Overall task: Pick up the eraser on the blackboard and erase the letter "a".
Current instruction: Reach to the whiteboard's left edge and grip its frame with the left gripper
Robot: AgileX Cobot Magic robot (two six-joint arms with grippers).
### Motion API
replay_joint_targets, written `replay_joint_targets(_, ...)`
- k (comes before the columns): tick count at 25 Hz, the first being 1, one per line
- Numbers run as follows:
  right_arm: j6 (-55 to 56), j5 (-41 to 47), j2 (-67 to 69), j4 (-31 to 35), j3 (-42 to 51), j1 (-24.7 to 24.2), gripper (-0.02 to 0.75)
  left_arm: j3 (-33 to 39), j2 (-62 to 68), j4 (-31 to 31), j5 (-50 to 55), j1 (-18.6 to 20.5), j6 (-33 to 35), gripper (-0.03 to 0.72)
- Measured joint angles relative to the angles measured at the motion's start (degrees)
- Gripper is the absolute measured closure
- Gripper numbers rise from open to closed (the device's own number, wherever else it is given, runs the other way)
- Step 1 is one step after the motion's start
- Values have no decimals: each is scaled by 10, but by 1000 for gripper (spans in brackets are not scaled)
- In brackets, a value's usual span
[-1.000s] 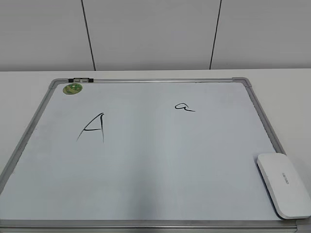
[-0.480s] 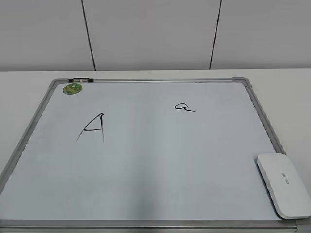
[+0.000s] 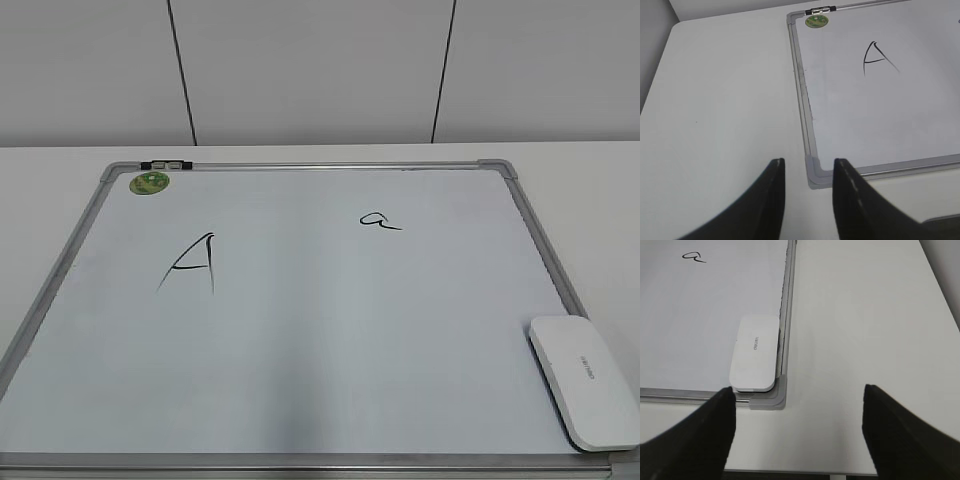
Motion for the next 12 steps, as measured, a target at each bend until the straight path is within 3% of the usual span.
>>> replay_joint_targets(4,0,0,0,0,0,0,151,0,0,0,0,0,0,360)
replay_joint_targets(9,0,0,0,0,0,0,151,-9,0,0,0,0,0,78)
replay_joint_targets(12,0,0,0,0,0,0,151,-26,5,3,-4,0,0,22)
